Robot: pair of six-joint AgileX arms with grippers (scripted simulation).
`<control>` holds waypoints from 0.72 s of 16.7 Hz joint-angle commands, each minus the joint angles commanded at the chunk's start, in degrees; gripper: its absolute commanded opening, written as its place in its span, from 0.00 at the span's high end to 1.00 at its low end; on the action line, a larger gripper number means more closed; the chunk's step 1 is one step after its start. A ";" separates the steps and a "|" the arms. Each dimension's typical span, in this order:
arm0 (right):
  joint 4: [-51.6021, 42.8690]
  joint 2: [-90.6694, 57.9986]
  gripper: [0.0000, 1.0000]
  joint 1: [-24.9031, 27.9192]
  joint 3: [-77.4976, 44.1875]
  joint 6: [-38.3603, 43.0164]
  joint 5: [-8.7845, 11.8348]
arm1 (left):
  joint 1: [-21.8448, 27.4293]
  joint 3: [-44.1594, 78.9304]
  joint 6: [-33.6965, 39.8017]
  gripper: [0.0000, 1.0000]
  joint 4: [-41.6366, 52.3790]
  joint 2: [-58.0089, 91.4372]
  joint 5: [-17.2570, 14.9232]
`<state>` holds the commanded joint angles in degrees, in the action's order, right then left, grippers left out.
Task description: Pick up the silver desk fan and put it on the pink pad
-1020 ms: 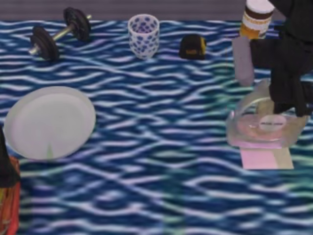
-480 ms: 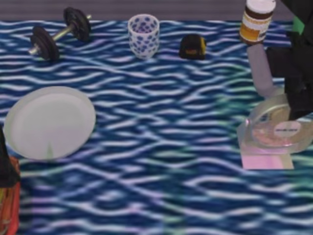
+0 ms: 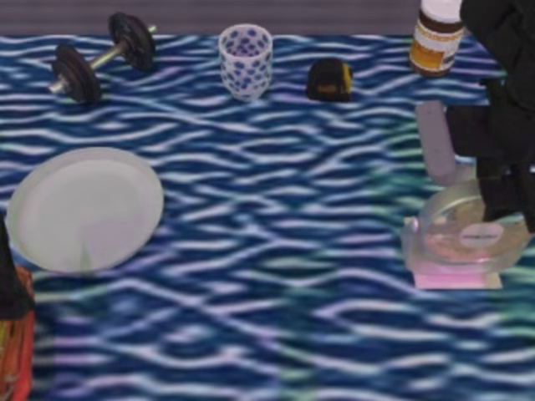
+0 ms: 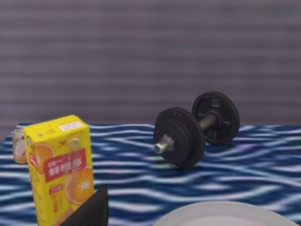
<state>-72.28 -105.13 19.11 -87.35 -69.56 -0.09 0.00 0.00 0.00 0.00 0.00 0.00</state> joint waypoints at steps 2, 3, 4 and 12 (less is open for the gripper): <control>0.00 0.00 1.00 0.00 0.00 0.00 0.00 | 0.00 0.00 0.00 0.00 0.00 0.00 0.00; 0.00 0.00 0.92 0.00 0.00 0.00 0.00 | 0.00 0.00 0.00 0.00 0.00 0.00 0.00; 0.00 0.00 0.85 0.00 0.00 0.00 0.00 | 0.00 0.00 0.00 0.00 0.00 0.00 0.00; 0.00 0.00 0.25 0.00 0.00 0.00 0.00 | 0.00 0.00 0.00 0.00 0.00 0.00 0.00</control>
<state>-72.28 -105.13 19.11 -87.35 -69.56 -0.09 0.00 0.00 0.00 0.00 0.00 0.00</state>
